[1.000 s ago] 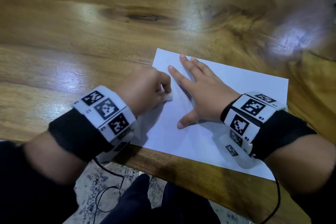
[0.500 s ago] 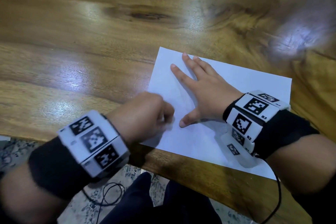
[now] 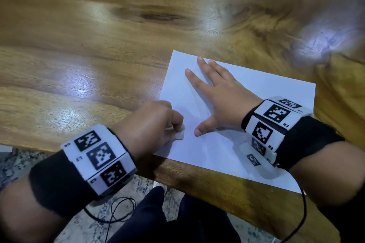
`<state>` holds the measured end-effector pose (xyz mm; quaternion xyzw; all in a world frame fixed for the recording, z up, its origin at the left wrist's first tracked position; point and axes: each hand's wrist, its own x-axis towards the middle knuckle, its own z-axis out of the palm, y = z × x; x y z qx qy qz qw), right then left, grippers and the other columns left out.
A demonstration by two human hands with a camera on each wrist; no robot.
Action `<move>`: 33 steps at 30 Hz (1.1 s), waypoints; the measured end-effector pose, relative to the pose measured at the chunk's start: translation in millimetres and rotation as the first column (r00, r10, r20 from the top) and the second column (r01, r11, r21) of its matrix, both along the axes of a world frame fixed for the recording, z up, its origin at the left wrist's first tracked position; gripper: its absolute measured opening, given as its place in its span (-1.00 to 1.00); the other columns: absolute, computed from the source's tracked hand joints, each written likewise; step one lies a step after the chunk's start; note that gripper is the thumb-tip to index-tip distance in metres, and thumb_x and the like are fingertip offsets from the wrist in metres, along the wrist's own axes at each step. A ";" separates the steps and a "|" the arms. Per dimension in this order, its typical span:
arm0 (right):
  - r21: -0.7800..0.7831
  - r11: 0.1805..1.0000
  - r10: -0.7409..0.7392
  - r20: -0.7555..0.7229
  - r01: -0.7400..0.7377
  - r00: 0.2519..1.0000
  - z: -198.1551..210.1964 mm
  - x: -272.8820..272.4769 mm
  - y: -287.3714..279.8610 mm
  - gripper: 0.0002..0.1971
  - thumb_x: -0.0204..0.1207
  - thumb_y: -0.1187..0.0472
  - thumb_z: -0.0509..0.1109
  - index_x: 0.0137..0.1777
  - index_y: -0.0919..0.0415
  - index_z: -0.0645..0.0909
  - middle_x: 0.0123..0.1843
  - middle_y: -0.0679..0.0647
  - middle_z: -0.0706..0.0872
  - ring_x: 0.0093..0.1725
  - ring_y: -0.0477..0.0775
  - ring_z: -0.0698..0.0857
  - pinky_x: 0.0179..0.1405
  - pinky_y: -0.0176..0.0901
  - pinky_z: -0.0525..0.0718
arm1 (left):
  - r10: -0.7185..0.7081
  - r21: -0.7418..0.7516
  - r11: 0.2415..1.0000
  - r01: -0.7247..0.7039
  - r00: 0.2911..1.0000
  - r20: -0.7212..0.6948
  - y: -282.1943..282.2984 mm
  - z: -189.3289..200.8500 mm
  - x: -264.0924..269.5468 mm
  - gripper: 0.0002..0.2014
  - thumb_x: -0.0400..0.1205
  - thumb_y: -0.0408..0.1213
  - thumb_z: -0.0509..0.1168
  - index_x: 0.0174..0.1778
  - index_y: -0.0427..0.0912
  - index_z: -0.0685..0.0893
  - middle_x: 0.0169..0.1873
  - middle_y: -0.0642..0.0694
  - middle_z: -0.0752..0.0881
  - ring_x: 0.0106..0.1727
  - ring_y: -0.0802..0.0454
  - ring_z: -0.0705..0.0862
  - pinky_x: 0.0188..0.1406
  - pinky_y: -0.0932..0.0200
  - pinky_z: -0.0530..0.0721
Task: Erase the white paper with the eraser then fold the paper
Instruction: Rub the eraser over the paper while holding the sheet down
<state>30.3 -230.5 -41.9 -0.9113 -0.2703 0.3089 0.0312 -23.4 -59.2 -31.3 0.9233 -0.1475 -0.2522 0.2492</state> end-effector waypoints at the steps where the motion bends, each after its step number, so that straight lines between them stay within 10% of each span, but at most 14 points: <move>1: 0.001 1.000 0.011 0.005 -0.011 1.000 0.5 -1.1 -0.7 0.29 0.16 -0.39 0.48 0.63 -0.06 -0.38 0.63 0.11 -0.50 0.62 0.12 -0.42 0.57 -0.08 -0.31 | 0.002 0.010 1.000 -0.002 1.000 0.000 0.9 -0.6 1.8 -0.90 0.44 -0.22 0.40 -0.19 -0.13 0.75 -0.23 -0.10 0.65 -0.17 -0.05 0.61 -0.32 0.18 0.38; 8: -0.049 0.994 0.100 -0.036 -0.102 0.994 -1.1 -6.2 -11.5 0.46 0.05 -0.34 0.59 0.58 0.01 -0.53 0.56 0.15 -0.64 0.56 0.12 -0.57 0.50 -0.02 -0.46 | 0.020 0.067 0.998 -0.015 0.997 -0.079 -1.2 4.6 14.1 -0.90 0.37 -0.24 0.45 -0.22 -0.07 0.75 -0.43 0.09 0.65 -0.30 0.12 0.63 -0.40 0.46 0.39; 12: -0.059 0.992 0.106 -0.034 -0.108 0.994 -0.8 -5.5 -10.6 0.48 0.02 -0.35 0.59 0.58 0.00 -0.54 0.56 0.16 -0.64 0.56 0.13 -0.56 0.51 -0.01 -0.45 | 0.137 0.021 0.990 -0.138 0.988 0.066 -4.4 8.3 41.0 -0.87 0.35 -0.14 0.47 -0.25 -0.06 0.73 -0.54 0.15 0.58 -0.43 0.25 0.51 -0.32 0.22 0.52; 20: -0.046 0.993 0.108 -0.031 -0.109 0.994 -2.0 -5.1 -11.8 0.47 0.03 -0.37 0.58 0.58 -0.01 -0.53 0.56 0.16 -0.64 0.56 0.13 -0.57 0.50 -0.02 -0.47 | -0.153 0.002 0.988 0.156 0.972 -0.180 1.8 -2.0 -3.7 -0.94 0.39 -0.24 0.44 -0.27 -0.12 0.72 -0.26 -0.08 0.78 -0.25 0.05 0.68 -0.26 0.30 0.54; 26: -0.048 0.993 0.105 -0.031 -0.107 0.994 -1.4 -4.9 -10.7 0.47 0.02 -0.36 0.58 0.58 -0.02 -0.53 0.56 0.16 -0.64 0.56 0.12 -0.56 0.51 -0.01 -0.45 | -0.004 -0.001 1.000 0.004 0.991 0.135 -7.0 -1.8 17.9 -0.87 0.44 -0.16 0.42 -0.31 -0.15 0.74 -0.39 -0.10 0.66 -0.33 -0.04 0.58 -0.45 0.30 0.37; 31: -0.042 0.994 0.104 -0.032 -0.106 0.994 -1.0 -5.8 -10.8 0.46 0.02 -0.36 0.58 0.58 -0.02 -0.52 0.56 0.14 -0.63 0.56 0.11 -0.56 0.51 -0.02 -0.45 | -0.100 0.043 0.993 0.109 0.980 -0.172 12.5 1.6 -0.4 -0.90 0.37 -0.22 0.47 -0.27 -0.15 0.76 -0.32 0.01 0.72 -0.22 0.06 0.68 -0.28 0.41 0.49; 33: -0.040 0.994 0.103 -0.032 -0.104 0.994 -1.6 -5.7 -10.8 0.47 0.02 -0.36 0.58 0.58 -0.03 -0.53 0.56 0.14 -0.64 0.56 0.10 -0.57 0.51 -0.02 -0.46 | -0.028 0.045 0.998 0.032 0.996 -0.085 12.4 0.8 6.3 -0.92 0.39 -0.24 0.46 -0.25 -0.13 0.77 -0.31 0.01 0.67 -0.26 0.11 0.61 -0.34 0.52 0.38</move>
